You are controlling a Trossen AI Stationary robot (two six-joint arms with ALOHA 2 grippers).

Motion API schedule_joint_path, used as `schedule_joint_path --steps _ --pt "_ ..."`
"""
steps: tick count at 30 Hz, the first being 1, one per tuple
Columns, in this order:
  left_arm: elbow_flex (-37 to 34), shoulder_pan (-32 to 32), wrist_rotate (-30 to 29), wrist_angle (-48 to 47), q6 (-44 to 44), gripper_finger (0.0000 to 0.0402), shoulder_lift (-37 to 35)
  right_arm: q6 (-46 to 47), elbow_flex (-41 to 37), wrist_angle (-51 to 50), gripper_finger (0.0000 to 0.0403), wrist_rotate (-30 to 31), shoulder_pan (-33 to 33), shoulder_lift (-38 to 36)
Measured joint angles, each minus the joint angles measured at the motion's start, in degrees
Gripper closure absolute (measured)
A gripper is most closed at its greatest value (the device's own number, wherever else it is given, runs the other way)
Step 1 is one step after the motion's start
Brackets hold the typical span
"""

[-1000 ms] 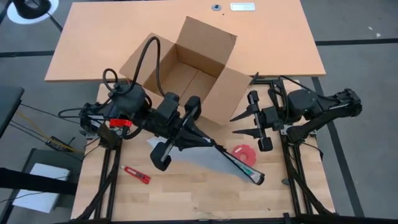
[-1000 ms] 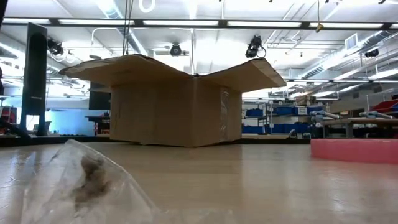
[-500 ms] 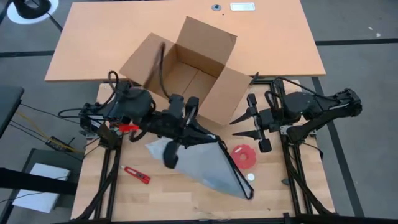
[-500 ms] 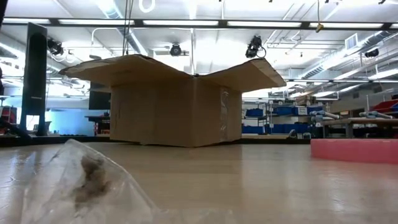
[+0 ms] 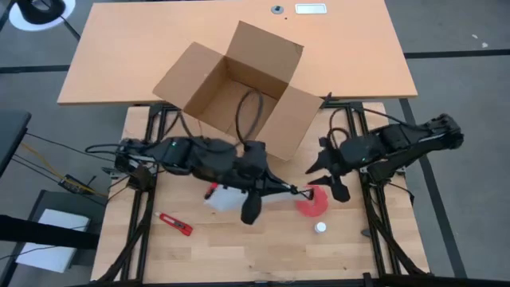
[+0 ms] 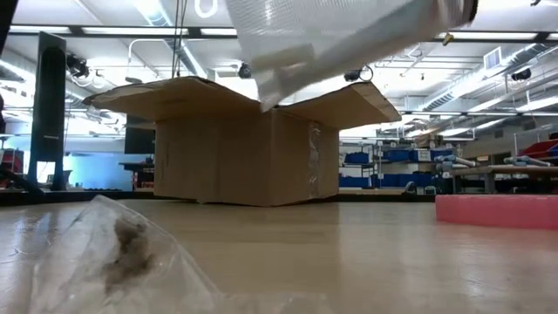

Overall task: Unpack boxes
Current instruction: Close the zip bag

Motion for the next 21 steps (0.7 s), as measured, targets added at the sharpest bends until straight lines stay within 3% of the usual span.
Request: schedule_joint_path --steps 5,13,17,21 --pt "-0.67 -2.0 -1.56 -0.55 -0.02 0.0396 0.97 9.03 -5.68 -3.33 0.0243 -3.94 2.23 0.0" --pt "-13.69 -4.83 -8.5 4.7 -1.2 0.0396 -0.73 16.86 -12.61 -2.98 0.0243 -3.66 5.97 0.02" --pt "-26.41 -5.04 -8.83 19.86 0.08 0.0396 -6.06 18.73 -13.72 -2.47 0.0242 -3.26 6.54 0.0" --pt "-47.42 -5.35 -9.22 45.3 0.13 0.0396 -13.82 20.51 -13.75 -1.92 0.0231 -3.24 7.02 0.0"
